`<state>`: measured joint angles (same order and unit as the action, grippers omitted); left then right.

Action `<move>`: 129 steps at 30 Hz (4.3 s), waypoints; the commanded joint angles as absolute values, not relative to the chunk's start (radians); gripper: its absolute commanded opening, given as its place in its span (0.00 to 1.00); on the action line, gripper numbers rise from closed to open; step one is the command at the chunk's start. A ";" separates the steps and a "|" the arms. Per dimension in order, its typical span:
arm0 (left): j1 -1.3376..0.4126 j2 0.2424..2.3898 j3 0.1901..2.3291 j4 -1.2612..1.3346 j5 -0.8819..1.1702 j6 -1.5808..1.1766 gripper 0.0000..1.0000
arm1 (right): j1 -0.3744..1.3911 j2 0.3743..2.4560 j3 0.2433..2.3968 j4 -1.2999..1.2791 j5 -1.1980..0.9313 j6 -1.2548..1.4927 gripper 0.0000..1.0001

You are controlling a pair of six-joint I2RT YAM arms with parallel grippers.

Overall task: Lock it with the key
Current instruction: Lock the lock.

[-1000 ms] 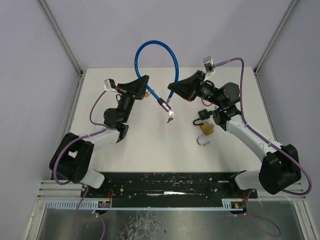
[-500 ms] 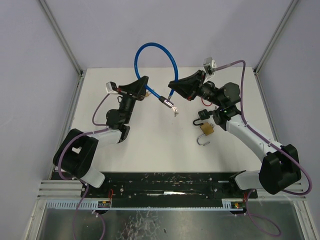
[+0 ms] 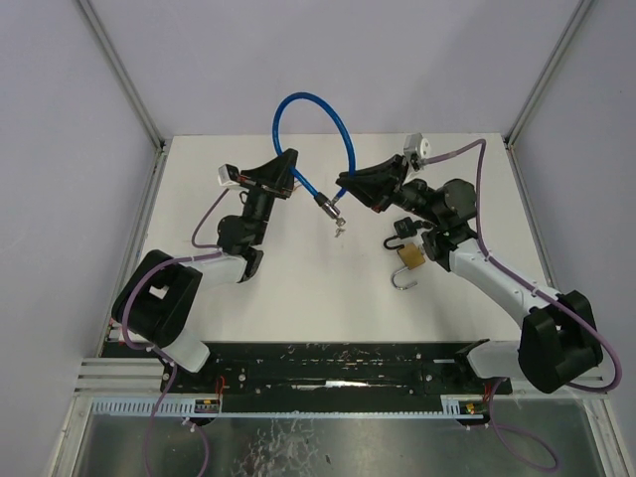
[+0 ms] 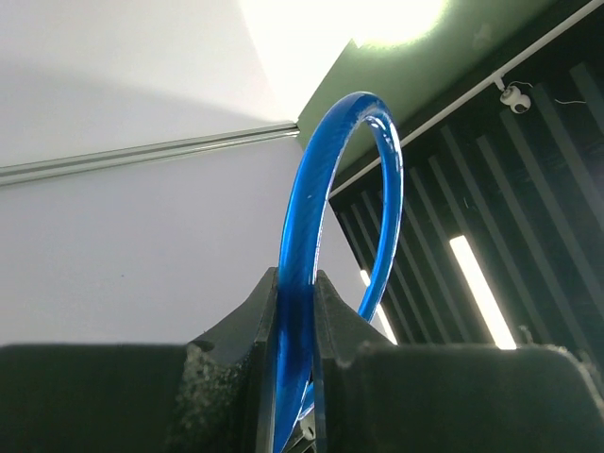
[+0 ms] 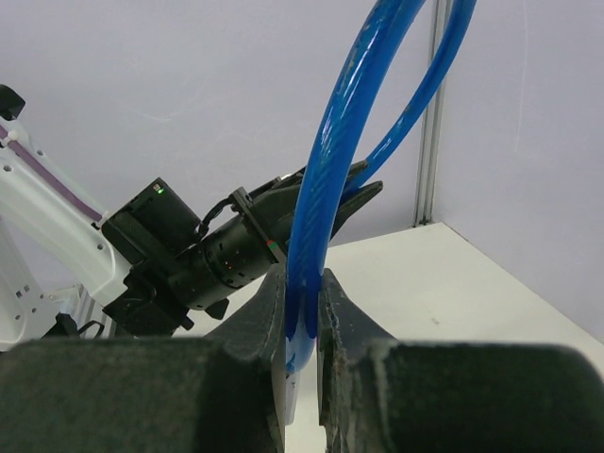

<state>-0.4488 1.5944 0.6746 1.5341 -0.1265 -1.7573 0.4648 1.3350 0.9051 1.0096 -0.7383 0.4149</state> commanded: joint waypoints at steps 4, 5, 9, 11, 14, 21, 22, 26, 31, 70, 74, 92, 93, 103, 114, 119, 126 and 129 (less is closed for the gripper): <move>-0.450 1.582 0.737 1.606 -0.210 -1.819 0.00 | 0.485 1.245 0.843 1.129 -0.762 0.386 0.08; -0.451 1.578 0.738 1.606 -0.208 -1.817 0.00 | 0.485 1.238 0.838 1.129 -0.761 0.390 0.08; -0.449 1.565 0.729 1.605 -0.205 -1.807 0.00 | 0.485 1.218 0.818 1.121 -0.761 0.401 0.08; -0.449 1.560 0.720 1.605 -0.211 -1.806 0.00 | 0.486 1.210 0.809 1.113 -0.761 0.410 0.08; -0.450 1.546 0.717 1.606 -0.210 -1.803 0.00 | 0.485 1.201 0.791 1.095 -0.752 0.412 0.08; -0.451 1.523 0.711 1.604 -0.195 -1.776 0.00 | 0.485 1.195 0.763 1.021 -0.744 0.385 0.01; -0.452 1.522 0.711 1.603 -0.188 -1.770 0.00 | 0.485 1.196 0.766 1.017 -0.745 0.383 0.00; -0.473 1.537 0.713 1.602 -0.169 -1.749 0.00 | 0.493 1.209 0.796 1.013 -0.762 0.405 0.00; -0.501 1.575 0.725 1.601 -0.143 -1.747 0.00 | 0.528 1.228 0.824 0.969 -0.787 0.385 0.00; -0.505 1.606 0.699 1.606 -0.124 -1.791 0.00 | 0.432 1.234 0.834 0.786 -0.803 0.389 0.10; -0.506 1.608 0.690 1.606 -0.119 -1.786 0.00 | 0.413 1.233 0.858 0.825 -0.817 0.432 0.15; -0.487 1.593 0.699 1.608 -0.077 -1.738 0.00 | 0.402 1.221 0.868 0.848 -0.865 0.480 0.47; -0.485 1.593 0.702 1.608 -0.073 -1.735 0.00 | 0.401 1.221 0.867 0.847 -0.863 0.485 0.49; -0.479 1.596 0.756 1.609 -0.010 -1.692 0.00 | 0.398 1.220 0.853 0.838 -0.835 0.550 0.62; -0.474 1.627 0.798 1.609 0.059 -1.663 0.00 | 0.399 1.220 0.848 0.848 -0.842 0.588 0.63; -0.474 1.634 0.811 1.609 0.068 -1.655 0.00 | 0.404 1.223 0.852 0.783 -0.851 0.514 0.65; -0.474 1.647 0.822 1.608 0.079 -1.646 0.00 | 0.433 1.227 0.869 0.686 -0.861 0.424 0.66; -0.474 1.651 0.827 1.608 0.083 -1.641 0.00 | 0.443 1.233 0.877 0.657 -0.856 0.399 0.66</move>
